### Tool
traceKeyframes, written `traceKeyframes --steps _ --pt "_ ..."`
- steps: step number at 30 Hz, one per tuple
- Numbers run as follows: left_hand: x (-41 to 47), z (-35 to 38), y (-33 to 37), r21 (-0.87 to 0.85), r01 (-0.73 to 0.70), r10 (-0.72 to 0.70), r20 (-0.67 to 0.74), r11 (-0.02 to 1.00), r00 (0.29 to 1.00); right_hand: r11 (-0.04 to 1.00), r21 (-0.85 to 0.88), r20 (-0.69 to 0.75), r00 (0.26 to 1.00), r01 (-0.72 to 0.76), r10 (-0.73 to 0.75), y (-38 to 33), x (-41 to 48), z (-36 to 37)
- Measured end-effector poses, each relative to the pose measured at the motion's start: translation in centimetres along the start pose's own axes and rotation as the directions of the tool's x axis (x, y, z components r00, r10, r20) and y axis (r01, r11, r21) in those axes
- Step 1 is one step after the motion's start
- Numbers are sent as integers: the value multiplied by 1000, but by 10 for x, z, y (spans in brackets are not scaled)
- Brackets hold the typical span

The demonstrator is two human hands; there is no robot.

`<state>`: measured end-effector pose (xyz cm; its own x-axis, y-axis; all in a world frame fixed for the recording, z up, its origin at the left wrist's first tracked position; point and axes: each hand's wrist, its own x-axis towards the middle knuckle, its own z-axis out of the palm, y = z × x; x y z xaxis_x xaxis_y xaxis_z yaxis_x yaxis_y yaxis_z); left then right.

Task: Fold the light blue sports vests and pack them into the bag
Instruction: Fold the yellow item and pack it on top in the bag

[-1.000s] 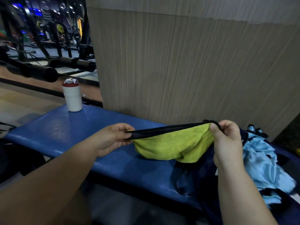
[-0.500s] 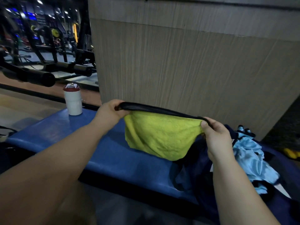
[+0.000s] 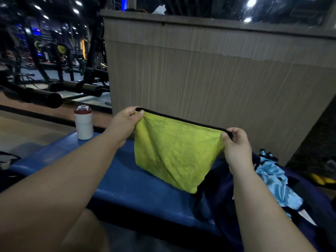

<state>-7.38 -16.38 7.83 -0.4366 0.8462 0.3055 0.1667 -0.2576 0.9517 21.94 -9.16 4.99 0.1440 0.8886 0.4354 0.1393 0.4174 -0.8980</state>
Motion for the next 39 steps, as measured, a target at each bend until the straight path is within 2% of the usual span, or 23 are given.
traceKeyframes --steps 4,9,13,18,20,23,25,28,31,35,39 --pt "-1 1 25 -67 -54 50 -57 996 997 981 -151 -27 991 124 -129 -29 -3 -3" --pt "-4 -1 57 -114 -101 93 -75 988 993 959 -167 -16 972 229 -235 -57 -1 -7" --pt "3 -7 58 -53 -110 106 -67 993 992 971 -119 24 978 208 -206 -61 2 -8" --pt "17 -11 41 138 -38 49 -78 990 996 974 -167 23 988 152 -150 -49 5 -1" --pt "28 -15 28 260 0 33 -124 965 992 961 -250 38 993 121 -115 -40 9 2" --pt "44 -16 12 373 47 30 -198 927 980 888 -456 95 995 67 -26 -27 18 7" --pt "52 -12 0 353 70 -4 -184 933 983 893 -450 134 989 10 56 -15 25 15" --pt "58 -3 -18 169 146 -125 -126 975 984 945 -300 150 971 -133 185 3 34 29" --pt "65 -1 -39 142 173 -166 -58 975 984 941 -276 147 959 -196 243 18 39 36" --pt "68 -3 -52 131 173 -174 -2 976 985 947 -260 143 963 -187 229 32 42 41" --pt "71 -8 -49 164 104 -105 0 981 994 953 -290 121 984 -90 130 29 41 42"
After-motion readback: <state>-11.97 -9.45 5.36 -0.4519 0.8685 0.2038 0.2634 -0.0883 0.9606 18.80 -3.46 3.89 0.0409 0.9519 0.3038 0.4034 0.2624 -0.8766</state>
